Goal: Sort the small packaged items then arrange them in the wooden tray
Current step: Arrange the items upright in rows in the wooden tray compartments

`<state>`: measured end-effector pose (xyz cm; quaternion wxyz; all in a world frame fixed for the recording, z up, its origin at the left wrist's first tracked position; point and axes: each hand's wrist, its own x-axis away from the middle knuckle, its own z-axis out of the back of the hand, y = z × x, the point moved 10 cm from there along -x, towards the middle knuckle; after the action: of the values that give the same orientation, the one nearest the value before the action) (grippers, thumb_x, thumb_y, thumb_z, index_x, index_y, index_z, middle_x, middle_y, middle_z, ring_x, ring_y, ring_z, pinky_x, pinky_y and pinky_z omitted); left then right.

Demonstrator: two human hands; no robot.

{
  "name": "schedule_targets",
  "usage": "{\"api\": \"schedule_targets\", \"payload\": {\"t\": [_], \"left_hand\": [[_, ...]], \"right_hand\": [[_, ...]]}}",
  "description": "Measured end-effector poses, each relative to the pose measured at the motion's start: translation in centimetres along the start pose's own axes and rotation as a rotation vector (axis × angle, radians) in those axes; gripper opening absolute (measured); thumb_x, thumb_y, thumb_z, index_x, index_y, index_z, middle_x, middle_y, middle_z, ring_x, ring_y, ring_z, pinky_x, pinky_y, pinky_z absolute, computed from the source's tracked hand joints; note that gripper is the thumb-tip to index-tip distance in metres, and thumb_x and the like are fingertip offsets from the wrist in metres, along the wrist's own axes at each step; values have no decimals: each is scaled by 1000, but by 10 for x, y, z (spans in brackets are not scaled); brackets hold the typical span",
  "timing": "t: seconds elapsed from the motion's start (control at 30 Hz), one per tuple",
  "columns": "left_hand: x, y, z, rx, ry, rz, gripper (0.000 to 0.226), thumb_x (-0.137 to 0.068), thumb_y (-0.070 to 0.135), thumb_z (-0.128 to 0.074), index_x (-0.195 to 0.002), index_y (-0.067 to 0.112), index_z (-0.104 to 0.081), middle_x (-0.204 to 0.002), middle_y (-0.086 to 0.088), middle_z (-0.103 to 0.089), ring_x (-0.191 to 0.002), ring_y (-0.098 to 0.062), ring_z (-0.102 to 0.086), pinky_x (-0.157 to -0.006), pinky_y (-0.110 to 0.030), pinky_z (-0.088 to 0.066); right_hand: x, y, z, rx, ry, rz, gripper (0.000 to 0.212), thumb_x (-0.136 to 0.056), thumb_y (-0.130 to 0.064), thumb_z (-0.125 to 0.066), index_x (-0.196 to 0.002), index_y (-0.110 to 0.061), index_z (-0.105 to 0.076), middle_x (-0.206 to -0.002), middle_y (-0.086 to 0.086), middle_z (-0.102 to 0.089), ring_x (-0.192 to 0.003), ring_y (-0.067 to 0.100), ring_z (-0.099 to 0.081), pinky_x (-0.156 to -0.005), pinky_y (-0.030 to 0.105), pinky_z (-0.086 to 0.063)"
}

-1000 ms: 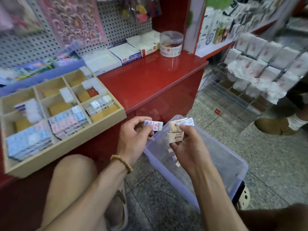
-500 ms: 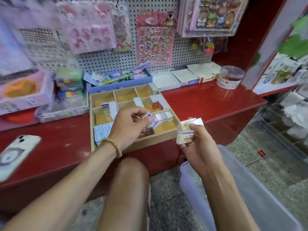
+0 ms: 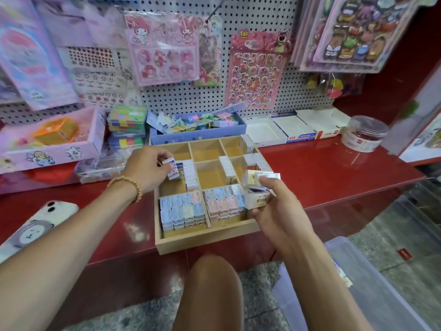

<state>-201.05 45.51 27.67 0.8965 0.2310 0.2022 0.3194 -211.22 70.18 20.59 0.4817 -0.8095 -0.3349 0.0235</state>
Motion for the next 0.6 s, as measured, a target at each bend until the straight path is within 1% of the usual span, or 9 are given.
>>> {"api": "schedule_targets", "payload": {"t": [0.07, 0.13, 0.23, 0.3, 0.37, 0.43, 0.47, 0.53, 0.6], "left_hand": [[-9, -7, -11, -56, -37, -7, 8, -89, 14, -68, -96, 15, -72, -92, 4, -64, -84, -12, -55, -76, -24, -42], [-15, -11, -26, -94, -78, -10, 2, -87, 16, -70, -89, 17, -70, -88, 2, -66, -82, -14, -57, -73, -25, -42], [-19, -13, -42, -119, -85, -36, 10, -85, 16, -72, -83, 22, -64, -86, 2, -64, -84, -17, -57, -77, -27, -45], [-21, -11, -47, -142, -71, -74, 16, -84, 12, -71, -80, 23, -59, -87, 1, -61, -89, -20, -56, -82, -32, -46], [-23, -10, -48, -144, -51, -87, 19, -83, 11, -70, -78, 23, -57, -86, 0, -60, -90, -21, -56, -83, -33, -46], [-25, -10, -48, -134, -28, -88, 18, -83, 10, -69, -80, 23, -57, -90, 0, -57, -90, -20, -55, -83, -32, -44], [-24, -10, -48, -127, -18, -86, 17, -82, 8, -68, -84, 22, -58, -94, 1, -53, -89, -18, -53, -85, -32, -44], [-23, -10, -47, -114, 14, -87, 20, -81, 5, -67, -93, 19, -59, -101, 3, -43, -89, -17, -50, -88, -34, -44], [-23, -9, -48, -119, 28, -114, 21, -80, 3, -67, -93, 17, -59, -99, 4, -42, -88, -19, -52, -87, -36, -46]], "right_hand": [[-4, 4, -2, 5, -11, -33, 30, -94, -17, -56, -123, -11, -58, -97, 9, -67, -63, 16, -62, -41, 21, -31], [-6, 7, -4, 2, -27, -66, 21, -96, -18, -54, -115, -11, -59, -88, 8, -66, -55, 13, -58, -39, 19, -29], [-8, 10, -3, -35, -24, -95, 14, -96, -18, -53, -105, -10, -60, -79, 8, -56, -50, 10, -48, -35, 18, -27], [-10, 12, -3, -59, -24, -110, 11, -96, -19, -53, -101, -11, -59, -79, 7, -52, -51, 9, -43, -35, 17, -23], [-10, 12, -5, -70, -31, -122, 10, -96, -18, -53, -102, -11, -57, -81, 8, -52, -50, 8, -39, -34, 16, -21], [-9, 12, -6, -82, -33, -128, 14, -93, -18, -56, -106, -11, -56, -82, 9, -59, -44, 6, -37, -34, 16, -23], [-8, 13, -7, -89, -37, -132, 18, -89, -18, -59, -106, -11, -56, -83, 10, -61, -42, 6, -36, -34, 15, -24], [-6, 12, -10, -99, -46, -135, 24, -79, -19, -63, -101, -12, -57, -85, 11, -60, -39, 5, -33, -34, 15, -24], [-5, 12, -9, -101, -40, -132, 14, -82, -18, -62, -93, -12, -56, -81, 10, -61, -38, 5, -32, -34, 15, -23]]}}
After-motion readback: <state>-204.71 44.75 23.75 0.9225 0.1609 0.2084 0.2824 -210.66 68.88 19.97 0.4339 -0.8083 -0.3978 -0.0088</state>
